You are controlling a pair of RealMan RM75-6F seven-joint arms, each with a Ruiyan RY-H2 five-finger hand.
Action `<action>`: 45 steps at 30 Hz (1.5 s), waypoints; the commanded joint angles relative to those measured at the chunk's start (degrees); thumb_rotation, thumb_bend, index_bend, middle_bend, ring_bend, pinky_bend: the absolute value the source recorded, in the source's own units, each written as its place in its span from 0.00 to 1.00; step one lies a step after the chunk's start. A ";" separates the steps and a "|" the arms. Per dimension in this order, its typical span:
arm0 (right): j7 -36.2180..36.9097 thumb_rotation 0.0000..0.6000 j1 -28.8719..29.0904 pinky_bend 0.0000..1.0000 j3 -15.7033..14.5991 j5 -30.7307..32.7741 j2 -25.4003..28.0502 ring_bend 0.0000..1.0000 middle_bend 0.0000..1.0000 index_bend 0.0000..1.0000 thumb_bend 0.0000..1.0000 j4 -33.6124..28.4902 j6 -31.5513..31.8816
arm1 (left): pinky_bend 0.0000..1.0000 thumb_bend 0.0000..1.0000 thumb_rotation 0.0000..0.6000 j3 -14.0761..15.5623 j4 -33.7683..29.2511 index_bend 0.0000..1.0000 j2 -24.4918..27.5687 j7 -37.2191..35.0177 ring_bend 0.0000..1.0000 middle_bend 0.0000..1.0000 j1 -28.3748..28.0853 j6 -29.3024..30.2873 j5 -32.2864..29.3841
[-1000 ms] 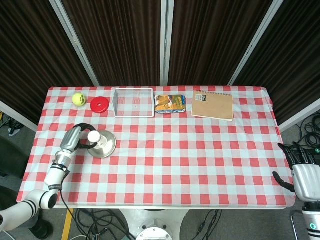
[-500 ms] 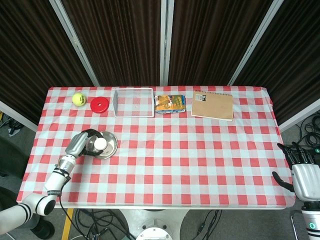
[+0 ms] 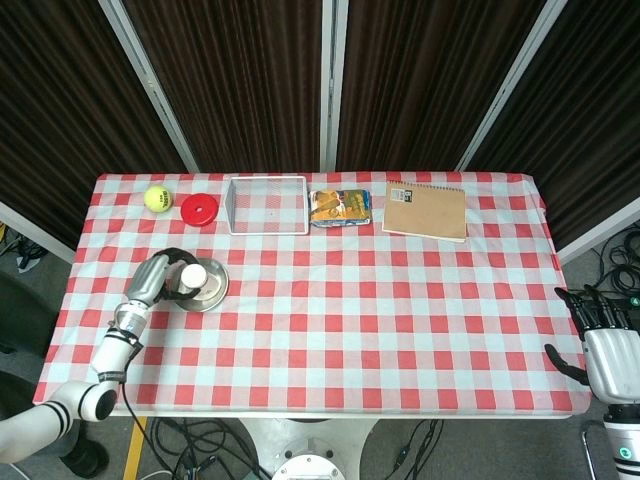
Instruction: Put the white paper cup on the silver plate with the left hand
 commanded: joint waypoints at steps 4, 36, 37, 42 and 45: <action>0.05 1.00 0.06 0.17 0.10 0.08 0.03 0.07 0.22 0.14 0.16 0.03 -0.05 | 0.17 0.31 1.00 1.52 -3.25 0.52 1.70 0.84 0.20 0.39 0.47 0.21 1.36; 0.40 1.00 0.01 0.17 0.05 -0.10 0.13 0.07 0.23 0.14 0.16 0.10 0.18 | 0.17 0.30 1.00 -3.18 -2.78 0.51 0.60 1.27 0.20 0.39 0.64 1.37 -3.58; 0.45 1.00 0.02 0.17 0.08 -0.08 0.11 0.07 0.23 0.14 0.16 0.15 0.18 | 0.17 0.30 1.00 -3.21 -3.83 0.51 1.40 0.60 0.20 0.39 0.81 1.70 -3.11; 0.58 1.00 0.24 0.17 0.12 -0.40 -0.02 0.07 0.23 0.14 0.16 0.31 0.11 | 0.16 0.30 1.00 -5.89 -2.63 0.51 2.08 -0.92 0.20 0.38 -0.25 1.59 -4.68; 0.55 1.00 0.18 0.17 0.05 -0.56 0.04 0.07 0.23 0.14 0.16 0.32 0.27 | 0.16 0.30 1.00 -7.73 2.81 0.51 0.18 0.40 0.20 0.38 -2.82 -1.35 -7.23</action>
